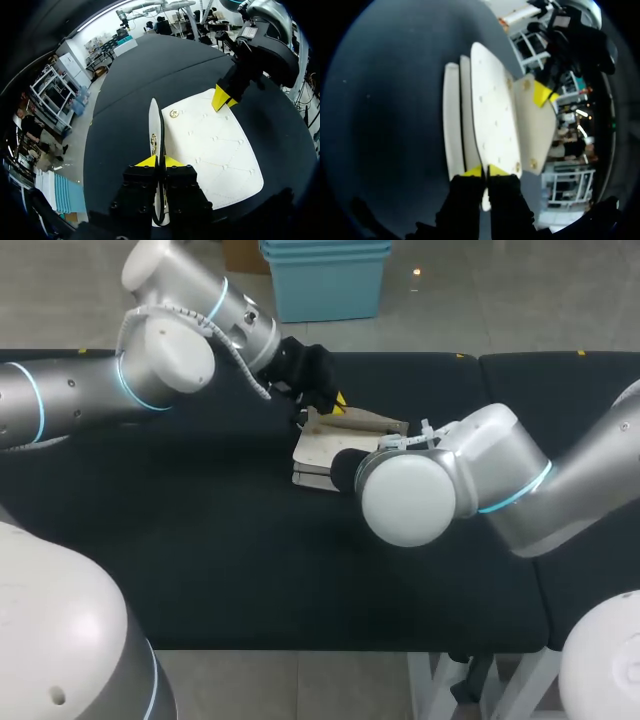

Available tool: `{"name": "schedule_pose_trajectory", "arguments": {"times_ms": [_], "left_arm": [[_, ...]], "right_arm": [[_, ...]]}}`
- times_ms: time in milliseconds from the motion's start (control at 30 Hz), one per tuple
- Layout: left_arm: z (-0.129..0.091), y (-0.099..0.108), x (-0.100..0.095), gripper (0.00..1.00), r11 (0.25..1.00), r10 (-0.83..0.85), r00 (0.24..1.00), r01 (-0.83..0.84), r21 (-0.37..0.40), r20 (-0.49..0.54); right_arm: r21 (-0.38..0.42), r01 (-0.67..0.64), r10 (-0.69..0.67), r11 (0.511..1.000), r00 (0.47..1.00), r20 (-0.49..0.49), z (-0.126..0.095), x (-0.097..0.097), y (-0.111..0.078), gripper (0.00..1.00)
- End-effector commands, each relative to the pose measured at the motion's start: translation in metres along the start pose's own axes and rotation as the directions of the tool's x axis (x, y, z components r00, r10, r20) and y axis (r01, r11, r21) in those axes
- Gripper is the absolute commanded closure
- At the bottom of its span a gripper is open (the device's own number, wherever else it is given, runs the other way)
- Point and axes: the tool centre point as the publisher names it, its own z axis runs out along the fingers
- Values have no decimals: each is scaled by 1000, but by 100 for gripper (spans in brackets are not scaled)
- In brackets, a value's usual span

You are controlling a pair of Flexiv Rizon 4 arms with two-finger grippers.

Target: Pick up the bag, open it, inspect its contents, close it, and place it on the opposite side

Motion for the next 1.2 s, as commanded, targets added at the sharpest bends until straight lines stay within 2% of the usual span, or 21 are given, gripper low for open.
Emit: {"name": "schedule_pose_trajectory", "arguments": {"times_ms": [33,167,333,700,967,1200], "left_arm": [[2,1,17,100,999,39,999,-39,16,23],[7,3,38,100,995,101,995,-102,22,23],[14,7,49,100,991,130,991,-130,20,4],[23,17,52,100,991,130,991,-130,-40,-11],[35,17,50,100,988,120,991,-113,-104,58],[25,17,57,100,987,146,983,-138,-77,113]], "right_arm": [[-2,-2,2,1000,1000,4,2,2,0,100],[-2,-2,2,1000,1000,4,2,2,0,100],[-2,-2,2,1000,1000,4,2,2,0,100],[-2,-2,2,1000,1000,4,2,2,0,100],[-2,-2,2,1000,1000,4,2,2,0,100],[-2,-2,2,1000,1000,4,2,2,0,100]]}}
